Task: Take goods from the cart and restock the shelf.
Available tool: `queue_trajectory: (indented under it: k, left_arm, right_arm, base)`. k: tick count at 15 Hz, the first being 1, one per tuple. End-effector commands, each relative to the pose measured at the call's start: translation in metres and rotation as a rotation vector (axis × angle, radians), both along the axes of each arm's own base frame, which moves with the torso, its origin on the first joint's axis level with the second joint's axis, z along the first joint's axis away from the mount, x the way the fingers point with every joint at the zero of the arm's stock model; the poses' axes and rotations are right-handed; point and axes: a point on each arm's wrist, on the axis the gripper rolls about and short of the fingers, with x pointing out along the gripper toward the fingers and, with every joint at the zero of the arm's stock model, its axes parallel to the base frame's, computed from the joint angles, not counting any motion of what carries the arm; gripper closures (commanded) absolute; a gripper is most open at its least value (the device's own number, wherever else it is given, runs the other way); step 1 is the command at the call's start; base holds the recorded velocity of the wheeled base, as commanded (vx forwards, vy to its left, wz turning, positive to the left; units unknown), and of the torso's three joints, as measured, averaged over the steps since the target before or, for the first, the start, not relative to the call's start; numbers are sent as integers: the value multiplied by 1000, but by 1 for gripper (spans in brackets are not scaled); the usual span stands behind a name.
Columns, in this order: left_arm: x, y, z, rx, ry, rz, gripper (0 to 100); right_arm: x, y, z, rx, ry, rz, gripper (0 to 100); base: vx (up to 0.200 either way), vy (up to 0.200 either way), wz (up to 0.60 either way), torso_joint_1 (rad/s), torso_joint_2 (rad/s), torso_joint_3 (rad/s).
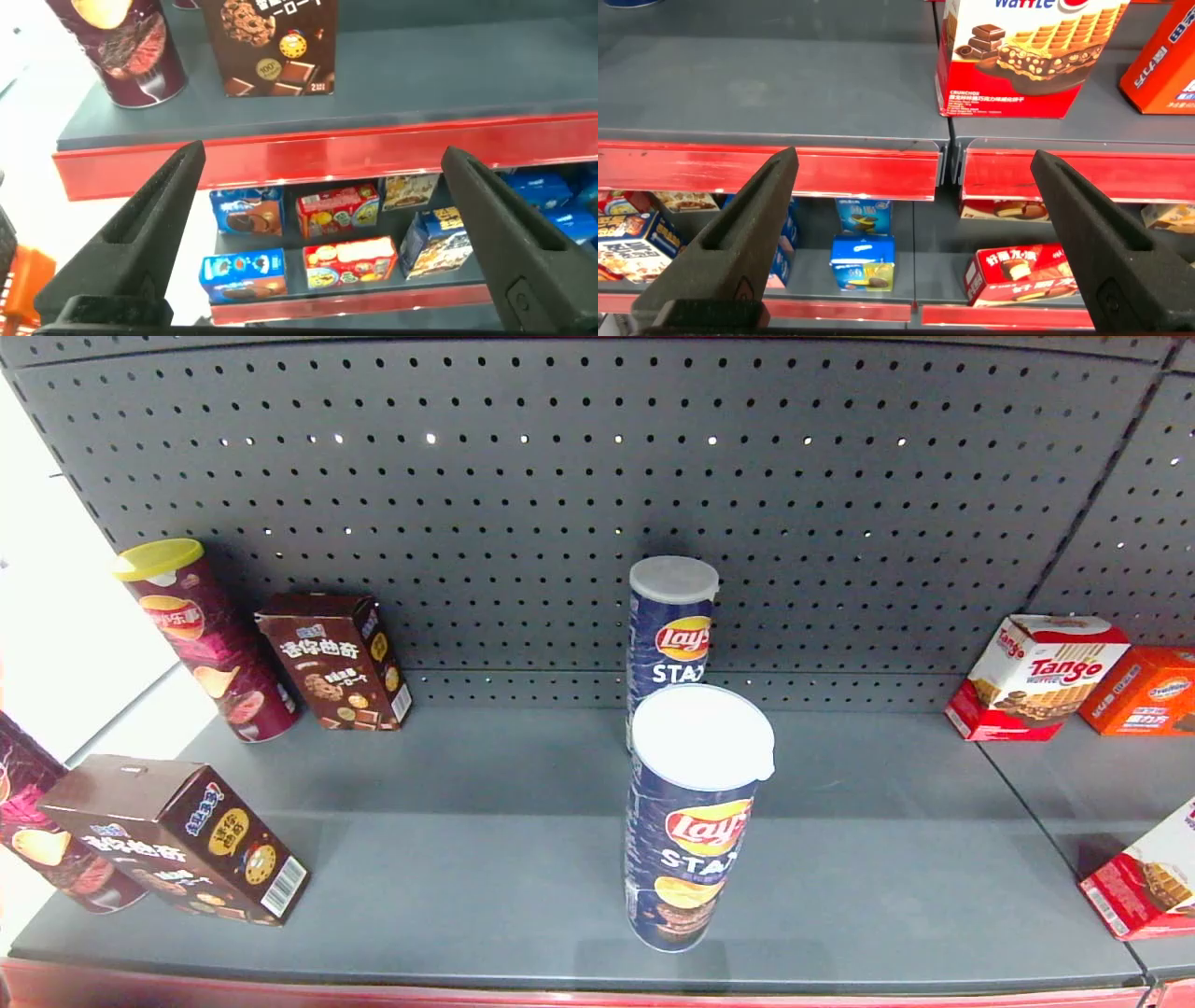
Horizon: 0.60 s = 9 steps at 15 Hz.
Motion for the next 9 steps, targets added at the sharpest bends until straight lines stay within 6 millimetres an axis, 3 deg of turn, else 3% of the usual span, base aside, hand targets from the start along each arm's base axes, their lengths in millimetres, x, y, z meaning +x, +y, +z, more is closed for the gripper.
queue_trajectory:
  k: [1, 5, 7, 9]
  left_arm:
    - [-1, 0, 0, -6, -7, 2, 0]
    - [-1, 0, 0, 66, -12, 17, 0]
    - [-1, -2, 0, 98, -20, -110, 0]
    - [-1, -2, 0, 80, -17, -99, 0]
  right_arm:
    - [0, 0, 0, -1, 2, 0, 0]
    - [0, 0, 0, -1, 2, 0, 0]
    - [0, 0, 0, -1, 2, 0, 0]
    - [0, 0, 0, -1, 2, 0, 0]
  base:
    - [0, 0, 0, 0, 0, 0]
    - [0, 0, 0, 0, 0, 0]
    - [0, 0, 0, 0, 0, 0]
    - [0, 0, 0, 0, 0, 0]
